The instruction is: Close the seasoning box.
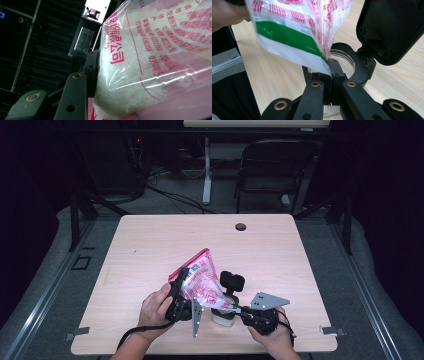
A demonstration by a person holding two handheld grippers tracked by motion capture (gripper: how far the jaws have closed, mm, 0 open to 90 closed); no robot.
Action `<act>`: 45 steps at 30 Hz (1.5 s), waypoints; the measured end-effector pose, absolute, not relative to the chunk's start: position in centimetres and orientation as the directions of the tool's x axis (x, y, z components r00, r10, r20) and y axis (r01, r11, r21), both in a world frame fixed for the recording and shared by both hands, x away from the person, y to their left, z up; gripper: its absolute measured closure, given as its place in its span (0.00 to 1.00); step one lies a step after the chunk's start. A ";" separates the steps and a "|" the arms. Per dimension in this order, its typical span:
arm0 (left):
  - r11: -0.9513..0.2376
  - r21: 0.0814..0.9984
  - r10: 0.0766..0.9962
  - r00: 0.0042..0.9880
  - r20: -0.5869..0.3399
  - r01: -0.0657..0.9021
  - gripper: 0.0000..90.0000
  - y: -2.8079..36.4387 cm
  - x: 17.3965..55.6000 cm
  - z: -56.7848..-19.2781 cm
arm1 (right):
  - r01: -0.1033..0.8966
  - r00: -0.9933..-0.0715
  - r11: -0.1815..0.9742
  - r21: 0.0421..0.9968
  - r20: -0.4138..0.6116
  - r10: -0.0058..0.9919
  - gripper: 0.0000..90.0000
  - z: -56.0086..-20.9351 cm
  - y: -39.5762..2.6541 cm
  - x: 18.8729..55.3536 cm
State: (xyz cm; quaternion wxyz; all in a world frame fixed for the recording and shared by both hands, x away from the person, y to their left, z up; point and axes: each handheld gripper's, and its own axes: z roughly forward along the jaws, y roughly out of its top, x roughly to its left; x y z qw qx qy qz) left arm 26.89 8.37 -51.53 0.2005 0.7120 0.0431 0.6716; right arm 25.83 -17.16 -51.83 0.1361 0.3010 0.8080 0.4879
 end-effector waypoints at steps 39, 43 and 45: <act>-0.920 0.310 0.304 0.062 0.951 -0.238 0.70 8.1 27.0 -51.3 | 0.354 -0.773 0.341 0.871 0.067 0.631 1.00 -51.9 -17.4 25.5; -0.922 0.310 0.302 0.069 0.951 -0.231 0.70 8.0 27.0 -51.3 | 0.353 -0.774 0.341 0.871 0.067 0.629 1.00 -51.8 -17.4 25.5; -0.922 0.309 0.302 0.067 0.951 -0.233 0.70 8.0 27.0 -51.3 | 0.353 -0.773 0.338 0.872 0.069 0.630 1.00 -51.9 -17.4 25.5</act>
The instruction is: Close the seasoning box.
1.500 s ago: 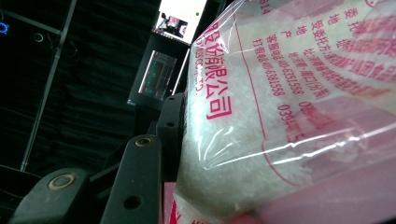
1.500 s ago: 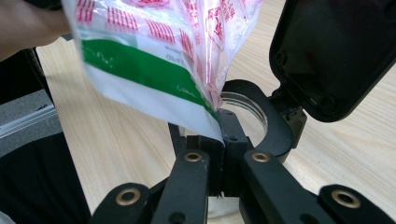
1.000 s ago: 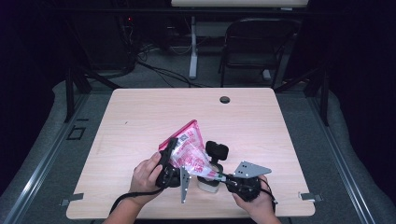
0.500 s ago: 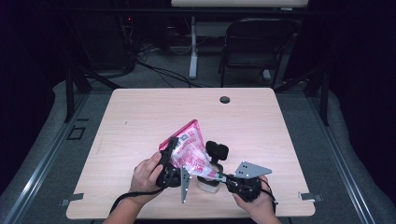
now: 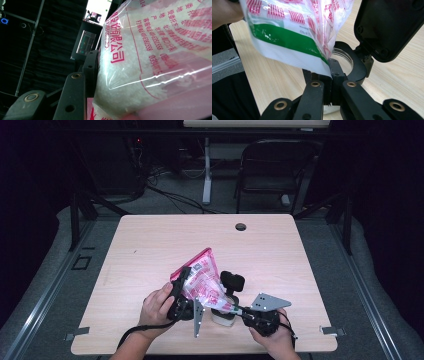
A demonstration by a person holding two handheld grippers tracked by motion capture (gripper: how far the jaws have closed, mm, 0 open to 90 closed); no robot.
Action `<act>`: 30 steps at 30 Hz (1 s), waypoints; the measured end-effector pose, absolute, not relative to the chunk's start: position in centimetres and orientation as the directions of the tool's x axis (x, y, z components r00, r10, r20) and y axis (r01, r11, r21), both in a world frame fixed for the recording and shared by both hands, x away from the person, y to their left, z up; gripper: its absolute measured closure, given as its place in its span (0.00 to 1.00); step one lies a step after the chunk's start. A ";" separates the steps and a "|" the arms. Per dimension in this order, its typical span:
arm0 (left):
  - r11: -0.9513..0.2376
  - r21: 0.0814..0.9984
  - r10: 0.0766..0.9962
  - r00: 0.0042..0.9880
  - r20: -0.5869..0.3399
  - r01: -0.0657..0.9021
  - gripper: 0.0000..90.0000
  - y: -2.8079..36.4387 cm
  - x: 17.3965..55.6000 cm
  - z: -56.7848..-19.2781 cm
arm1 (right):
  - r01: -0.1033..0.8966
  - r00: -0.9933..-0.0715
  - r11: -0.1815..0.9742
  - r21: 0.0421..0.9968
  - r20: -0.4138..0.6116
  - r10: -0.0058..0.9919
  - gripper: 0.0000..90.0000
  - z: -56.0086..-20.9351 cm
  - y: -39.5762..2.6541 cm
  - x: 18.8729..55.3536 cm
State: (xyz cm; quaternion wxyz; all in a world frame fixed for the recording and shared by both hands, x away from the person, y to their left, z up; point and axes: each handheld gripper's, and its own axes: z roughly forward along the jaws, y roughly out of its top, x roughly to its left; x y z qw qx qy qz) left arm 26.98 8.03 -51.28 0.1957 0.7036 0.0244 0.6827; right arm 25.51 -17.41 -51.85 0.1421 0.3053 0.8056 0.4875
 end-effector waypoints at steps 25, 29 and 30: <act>-0.928 0.291 0.283 0.067 0.957 -0.233 0.71 8.1 26.8 -51.1 | 0.351 -0.768 0.331 0.876 0.067 0.637 1.00 -51.9 -17.4 25.5; -0.929 0.283 0.277 0.058 0.959 -0.240 0.71 8.0 26.8 -51.2 | 0.355 -0.762 0.322 0.877 0.073 0.643 1.00 -51.9 -17.5 25.5; -0.929 0.281 0.276 0.057 0.960 -0.240 0.70 8.0 26.9 -51.2 | 0.355 -0.763 0.324 0.877 0.072 0.642 1.00 -51.9 -17.5 25.5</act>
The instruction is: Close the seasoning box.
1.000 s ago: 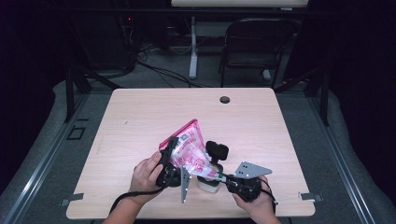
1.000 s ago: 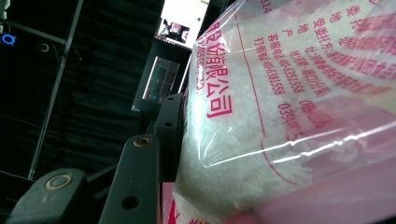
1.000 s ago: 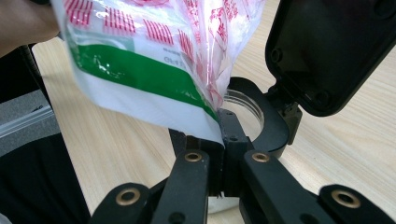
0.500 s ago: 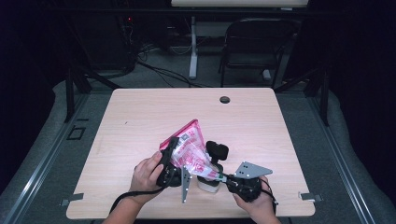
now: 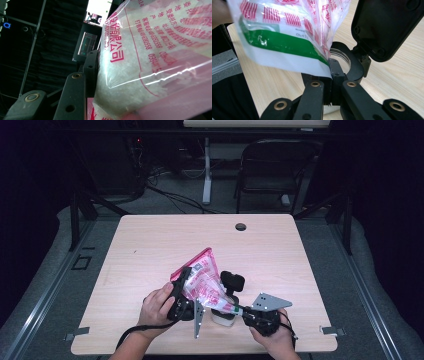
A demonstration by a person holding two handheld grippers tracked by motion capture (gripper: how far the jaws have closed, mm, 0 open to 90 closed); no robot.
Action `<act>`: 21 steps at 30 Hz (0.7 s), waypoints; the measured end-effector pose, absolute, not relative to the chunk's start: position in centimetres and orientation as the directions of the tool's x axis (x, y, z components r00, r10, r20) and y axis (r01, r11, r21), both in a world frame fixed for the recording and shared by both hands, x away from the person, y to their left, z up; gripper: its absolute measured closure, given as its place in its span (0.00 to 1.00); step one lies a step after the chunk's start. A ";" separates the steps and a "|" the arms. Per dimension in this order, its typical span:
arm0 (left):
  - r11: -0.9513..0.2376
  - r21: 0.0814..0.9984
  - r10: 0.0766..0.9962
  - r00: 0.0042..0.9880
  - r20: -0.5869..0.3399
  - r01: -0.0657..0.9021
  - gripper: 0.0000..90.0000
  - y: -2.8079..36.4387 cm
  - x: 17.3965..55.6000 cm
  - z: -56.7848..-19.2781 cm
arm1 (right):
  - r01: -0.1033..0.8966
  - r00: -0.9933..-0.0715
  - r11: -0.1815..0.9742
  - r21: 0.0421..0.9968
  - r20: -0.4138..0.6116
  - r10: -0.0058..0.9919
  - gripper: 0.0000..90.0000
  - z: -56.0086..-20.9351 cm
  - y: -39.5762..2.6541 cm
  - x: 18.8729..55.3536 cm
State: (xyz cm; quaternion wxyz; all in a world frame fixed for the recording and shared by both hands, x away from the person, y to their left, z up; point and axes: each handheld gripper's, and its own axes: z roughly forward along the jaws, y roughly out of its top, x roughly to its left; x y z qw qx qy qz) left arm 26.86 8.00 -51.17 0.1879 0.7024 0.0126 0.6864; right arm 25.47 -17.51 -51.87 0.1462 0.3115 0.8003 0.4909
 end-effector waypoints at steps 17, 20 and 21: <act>-0.931 0.272 0.269 0.047 0.962 -0.245 0.71 7.8 26.6 -50.8 | 0.353 -0.761 0.324 0.878 0.067 0.646 1.00 -51.9 -17.5 25.4; -0.931 0.269 0.267 0.044 0.963 -0.248 0.71 7.8 26.6 -50.8 | 0.354 -0.760 0.326 0.877 0.066 0.646 0.99 -51.9 -17.5 25.4; -0.930 0.272 0.269 0.048 0.962 -0.246 0.71 7.8 26.6 -50.8 | 0.354 -0.761 0.328 0.876 0.066 0.645 0.99 -51.9 -17.6 25.4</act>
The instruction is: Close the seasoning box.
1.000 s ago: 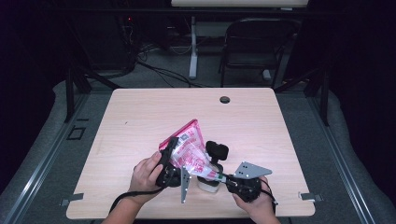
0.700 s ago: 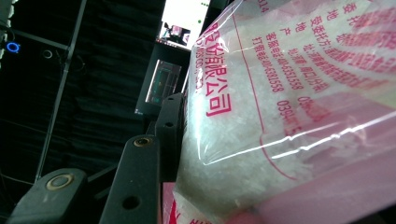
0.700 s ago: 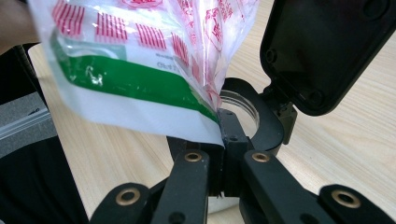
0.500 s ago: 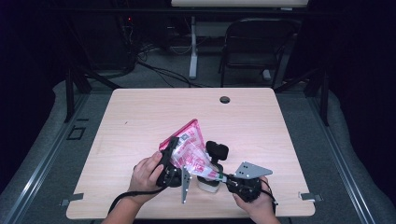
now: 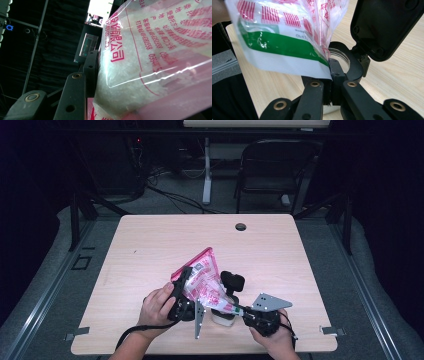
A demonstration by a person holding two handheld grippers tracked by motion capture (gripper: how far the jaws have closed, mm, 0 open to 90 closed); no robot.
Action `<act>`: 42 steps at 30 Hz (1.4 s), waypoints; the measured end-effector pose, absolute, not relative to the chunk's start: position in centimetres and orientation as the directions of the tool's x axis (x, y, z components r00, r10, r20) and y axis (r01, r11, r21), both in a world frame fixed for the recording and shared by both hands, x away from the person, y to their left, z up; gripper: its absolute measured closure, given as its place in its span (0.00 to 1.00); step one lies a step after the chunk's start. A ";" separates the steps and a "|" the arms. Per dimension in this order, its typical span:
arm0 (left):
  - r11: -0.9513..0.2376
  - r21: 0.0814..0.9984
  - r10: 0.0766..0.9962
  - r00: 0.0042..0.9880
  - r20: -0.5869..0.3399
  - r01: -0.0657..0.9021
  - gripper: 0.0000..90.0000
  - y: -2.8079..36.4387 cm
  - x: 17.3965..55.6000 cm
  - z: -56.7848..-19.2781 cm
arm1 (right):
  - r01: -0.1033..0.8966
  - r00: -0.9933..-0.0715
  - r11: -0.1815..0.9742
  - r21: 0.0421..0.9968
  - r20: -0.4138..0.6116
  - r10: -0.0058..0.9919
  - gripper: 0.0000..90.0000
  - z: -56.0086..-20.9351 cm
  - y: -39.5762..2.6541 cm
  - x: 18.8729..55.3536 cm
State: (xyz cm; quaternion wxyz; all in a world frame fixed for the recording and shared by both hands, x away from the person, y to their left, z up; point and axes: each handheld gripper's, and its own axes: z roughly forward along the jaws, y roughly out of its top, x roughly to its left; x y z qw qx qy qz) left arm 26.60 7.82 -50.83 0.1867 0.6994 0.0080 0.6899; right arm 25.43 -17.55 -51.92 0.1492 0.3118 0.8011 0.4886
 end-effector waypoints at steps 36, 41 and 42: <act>-0.933 0.261 0.259 0.043 0.965 -0.249 0.70 7.7 26.5 -50.6 | 0.353 -0.755 0.321 0.879 0.064 0.653 0.99 -51.9 -17.7 25.3; -0.932 0.257 0.257 0.035 0.966 -0.256 0.70 7.7 26.5 -50.6 | 0.353 -0.755 0.323 0.878 0.064 0.652 0.99 -51.9 -17.7 25.3; -0.932 0.256 0.256 0.035 0.966 -0.256 0.70 7.7 26.5 -50.6 | 0.353 -0.755 0.323 0.878 0.064 0.652 0.99 -51.9 -17.7 25.3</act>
